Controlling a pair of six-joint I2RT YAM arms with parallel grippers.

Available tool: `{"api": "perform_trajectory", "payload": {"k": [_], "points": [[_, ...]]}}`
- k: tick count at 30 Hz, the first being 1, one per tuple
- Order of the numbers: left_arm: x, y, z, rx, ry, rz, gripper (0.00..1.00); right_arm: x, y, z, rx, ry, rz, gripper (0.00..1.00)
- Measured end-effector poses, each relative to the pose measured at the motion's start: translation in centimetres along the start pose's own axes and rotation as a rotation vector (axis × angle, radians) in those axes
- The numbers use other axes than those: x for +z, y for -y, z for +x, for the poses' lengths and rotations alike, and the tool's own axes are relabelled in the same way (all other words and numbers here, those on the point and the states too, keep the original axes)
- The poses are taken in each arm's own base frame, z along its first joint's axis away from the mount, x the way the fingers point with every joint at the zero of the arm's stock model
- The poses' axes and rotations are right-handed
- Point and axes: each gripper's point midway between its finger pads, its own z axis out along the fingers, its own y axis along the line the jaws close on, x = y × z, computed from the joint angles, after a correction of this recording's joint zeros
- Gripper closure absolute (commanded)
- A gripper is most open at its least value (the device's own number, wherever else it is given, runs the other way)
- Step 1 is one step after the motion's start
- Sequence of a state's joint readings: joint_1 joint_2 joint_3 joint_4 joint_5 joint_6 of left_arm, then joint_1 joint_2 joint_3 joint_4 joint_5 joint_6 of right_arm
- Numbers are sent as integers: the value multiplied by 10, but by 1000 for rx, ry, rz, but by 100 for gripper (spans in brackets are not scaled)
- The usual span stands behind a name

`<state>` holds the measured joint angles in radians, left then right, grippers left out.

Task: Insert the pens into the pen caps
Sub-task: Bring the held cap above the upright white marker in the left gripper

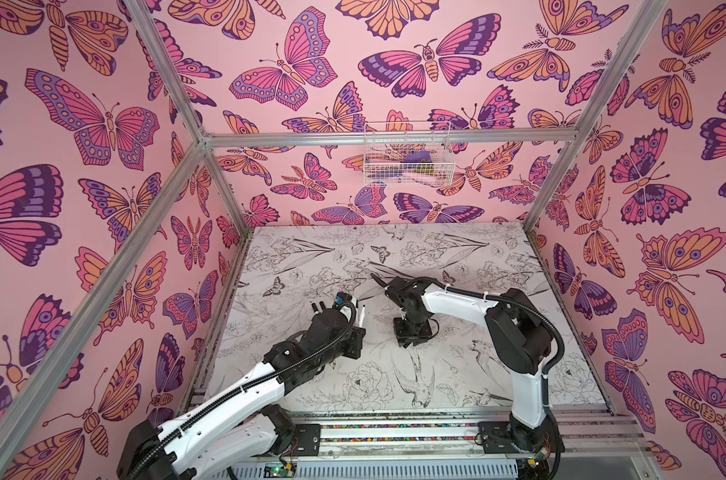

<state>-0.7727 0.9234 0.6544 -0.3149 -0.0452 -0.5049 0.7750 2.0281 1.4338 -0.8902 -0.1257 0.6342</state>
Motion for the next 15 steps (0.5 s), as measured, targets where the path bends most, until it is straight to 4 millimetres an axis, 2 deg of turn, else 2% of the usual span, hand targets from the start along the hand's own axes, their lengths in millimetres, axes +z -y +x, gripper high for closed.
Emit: {"api": "perform_trajectory", "payload": {"k": [4,9,15], "points": [[1,-1,1,6,-7,-4,100,1,-6,-9,-84,36,69,58],[2,-1,2,12,-10,-5,100,1,-8,-15,-169,87,141,66],[3,0,2,31,-16,-3,100,1,-5,-18,-178,113,150,90]]}}
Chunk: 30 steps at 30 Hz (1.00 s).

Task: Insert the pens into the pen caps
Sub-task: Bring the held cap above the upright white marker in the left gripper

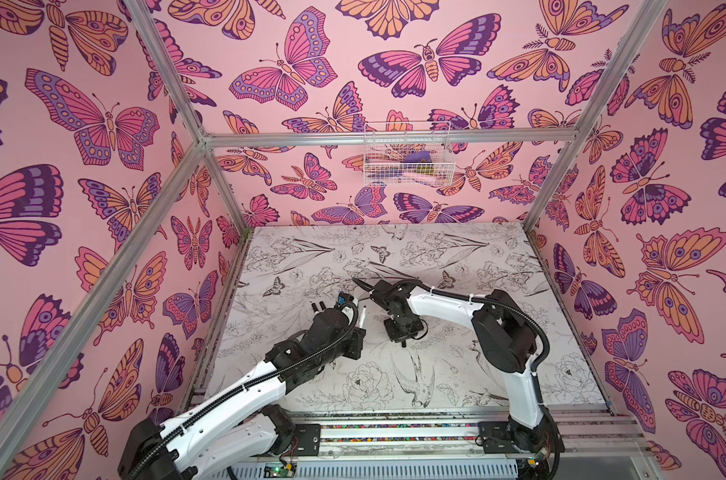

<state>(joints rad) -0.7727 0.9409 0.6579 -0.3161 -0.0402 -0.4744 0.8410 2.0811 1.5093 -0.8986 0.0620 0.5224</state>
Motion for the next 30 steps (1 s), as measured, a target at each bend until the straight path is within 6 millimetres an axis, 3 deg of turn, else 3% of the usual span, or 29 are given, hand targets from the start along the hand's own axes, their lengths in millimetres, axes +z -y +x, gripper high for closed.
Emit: {"api": "perform_trajectory", "payload": {"k": [3,10,12,15,20,22,25,30], "points": [[2,2,2,16,-14,10,100,-2,2,0,20,22,-29,100],[7,10,11,56,-68,58,100,-15,27,6,135,54,-141,100],[9,14,15,71,-89,83,100,-34,33,-2,169,112,-194,100],[11,21,21,90,-119,119,100,-82,32,-21,206,261,-309,100],[11,34,24,118,-125,174,100,-177,10,-47,218,539,-587,100],[11,37,23,119,-120,186,100,-200,2,-52,214,597,-673,100],[11,39,19,120,-106,196,100,-213,-9,-57,206,625,-755,100],[11,42,14,120,-84,206,100,-212,-24,-51,188,599,-820,100]]}}
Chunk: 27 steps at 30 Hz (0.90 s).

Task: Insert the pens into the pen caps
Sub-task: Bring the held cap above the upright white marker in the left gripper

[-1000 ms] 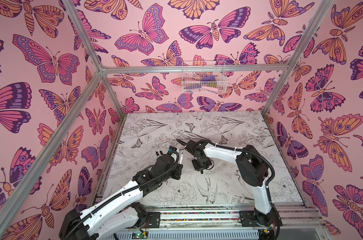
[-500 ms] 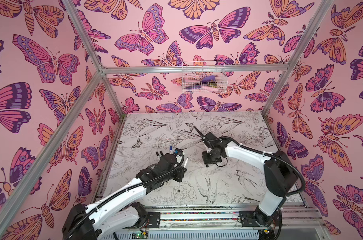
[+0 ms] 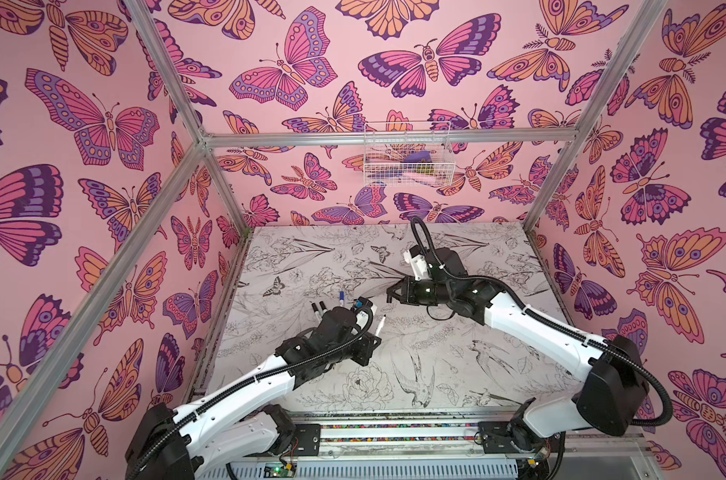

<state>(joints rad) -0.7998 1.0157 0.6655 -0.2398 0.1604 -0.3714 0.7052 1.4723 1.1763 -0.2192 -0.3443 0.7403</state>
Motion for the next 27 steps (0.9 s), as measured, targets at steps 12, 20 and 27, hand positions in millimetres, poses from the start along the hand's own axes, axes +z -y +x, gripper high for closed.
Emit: {"api": "perform_trajectory", "payload": {"k": [12,20,27], "points": [[-3,1,-7,0,31,0,100,3,-8,12,-19,-37,-22,100],[-6,0,-10,-1,48,-9,100,3,-5,18,-19,-57,-9,100],[-5,0,-9,-1,45,-10,100,5,-7,23,-19,-72,-22,100]]}}
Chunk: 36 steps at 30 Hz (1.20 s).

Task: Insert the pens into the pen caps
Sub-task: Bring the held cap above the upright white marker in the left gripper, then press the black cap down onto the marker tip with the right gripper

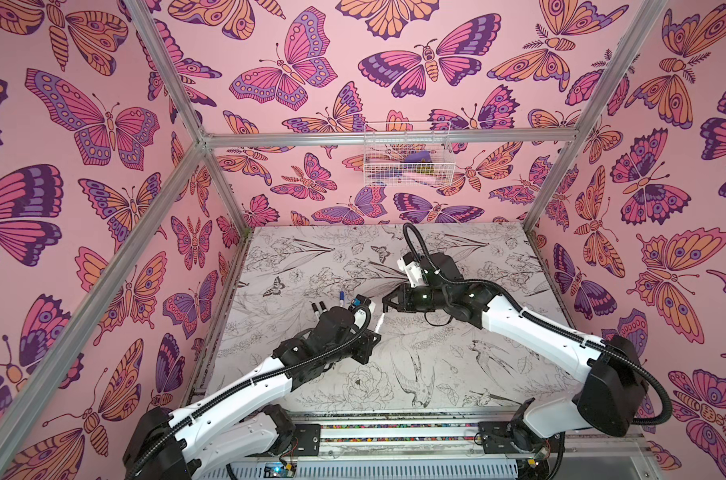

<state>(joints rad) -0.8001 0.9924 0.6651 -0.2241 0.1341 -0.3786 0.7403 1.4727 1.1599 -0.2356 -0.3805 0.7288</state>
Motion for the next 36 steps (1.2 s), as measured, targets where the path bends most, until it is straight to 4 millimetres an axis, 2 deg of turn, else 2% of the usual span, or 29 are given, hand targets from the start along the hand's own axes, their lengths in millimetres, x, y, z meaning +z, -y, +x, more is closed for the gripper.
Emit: {"api": "perform_trajectory", "payload": {"k": [4,11,18,22,36], "points": [[1,1,-3,-1,12,2,100,2,-4,6,1,-20,-23,100],[2,0,-5,-24,32,-4,100,2,-5,6,-3,-12,-35,100],[4,8,-27,-80,120,33,100,-13,-15,-7,-25,55,-60,100],[9,10,-36,-86,144,45,100,-19,-13,-14,-33,77,-58,100],[12,20,-47,57,182,36,100,-43,-28,-7,-221,67,-120,100]]}}
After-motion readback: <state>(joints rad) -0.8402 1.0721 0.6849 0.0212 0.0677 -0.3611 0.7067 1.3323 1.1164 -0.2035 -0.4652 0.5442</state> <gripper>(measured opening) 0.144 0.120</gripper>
